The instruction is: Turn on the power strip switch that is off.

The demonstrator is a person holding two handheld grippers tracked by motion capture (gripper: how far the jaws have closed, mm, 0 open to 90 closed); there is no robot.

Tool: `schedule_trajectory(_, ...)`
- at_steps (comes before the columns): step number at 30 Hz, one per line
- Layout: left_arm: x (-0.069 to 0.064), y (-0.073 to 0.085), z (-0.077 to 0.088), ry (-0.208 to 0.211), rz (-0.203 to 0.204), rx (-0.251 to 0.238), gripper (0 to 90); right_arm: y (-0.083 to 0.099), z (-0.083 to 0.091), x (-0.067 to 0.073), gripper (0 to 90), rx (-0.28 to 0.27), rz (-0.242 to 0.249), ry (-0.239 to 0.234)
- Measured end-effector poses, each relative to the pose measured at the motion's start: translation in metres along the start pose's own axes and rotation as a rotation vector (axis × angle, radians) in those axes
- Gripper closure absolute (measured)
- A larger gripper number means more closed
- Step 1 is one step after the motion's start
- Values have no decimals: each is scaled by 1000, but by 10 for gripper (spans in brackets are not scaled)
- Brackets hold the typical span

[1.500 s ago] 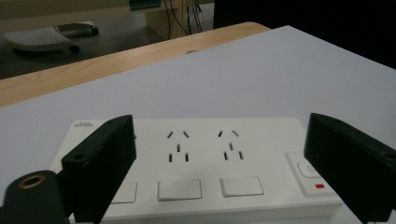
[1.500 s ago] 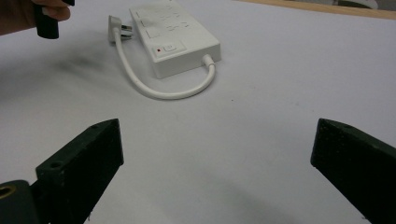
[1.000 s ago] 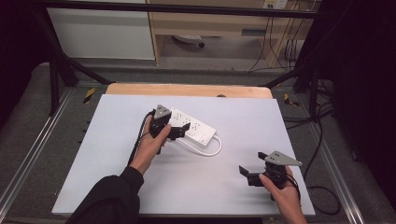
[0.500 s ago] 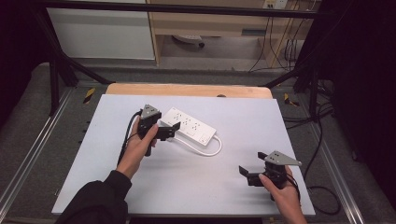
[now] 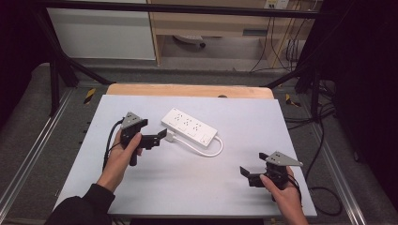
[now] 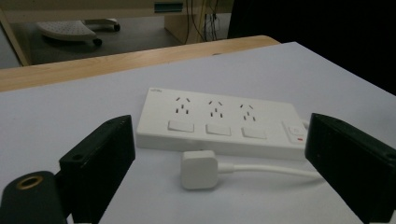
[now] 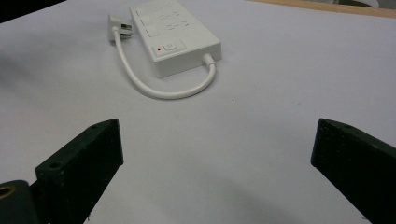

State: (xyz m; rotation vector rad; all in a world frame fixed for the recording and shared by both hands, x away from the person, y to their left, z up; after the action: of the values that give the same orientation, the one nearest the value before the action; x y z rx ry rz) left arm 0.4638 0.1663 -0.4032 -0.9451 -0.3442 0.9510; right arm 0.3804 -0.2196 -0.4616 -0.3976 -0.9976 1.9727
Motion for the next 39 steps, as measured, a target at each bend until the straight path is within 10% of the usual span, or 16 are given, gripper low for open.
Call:
schedule_trajectory(19, 29, 41, 58, -53, 54, -40, 80, 0, -1, -1, 27, 2, -2, 1)
schedule_trajectory(39, 17, 116, 90, -63, 57, 2, 73, 2, -9, -13, 26, 35, -16, 38)
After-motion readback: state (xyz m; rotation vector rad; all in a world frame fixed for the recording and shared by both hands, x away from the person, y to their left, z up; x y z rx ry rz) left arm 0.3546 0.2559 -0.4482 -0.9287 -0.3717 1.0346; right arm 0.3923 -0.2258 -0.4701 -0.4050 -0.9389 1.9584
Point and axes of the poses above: each handheld gripper's, and its own axes: z roughly backward along the jaws, y roughly out of its underside, x roughly to its left, the point moved 6 cm from there along -z, roughly forward along the jaws, and after that the axes turned 12 degrees about x, right-handed, at the moved point
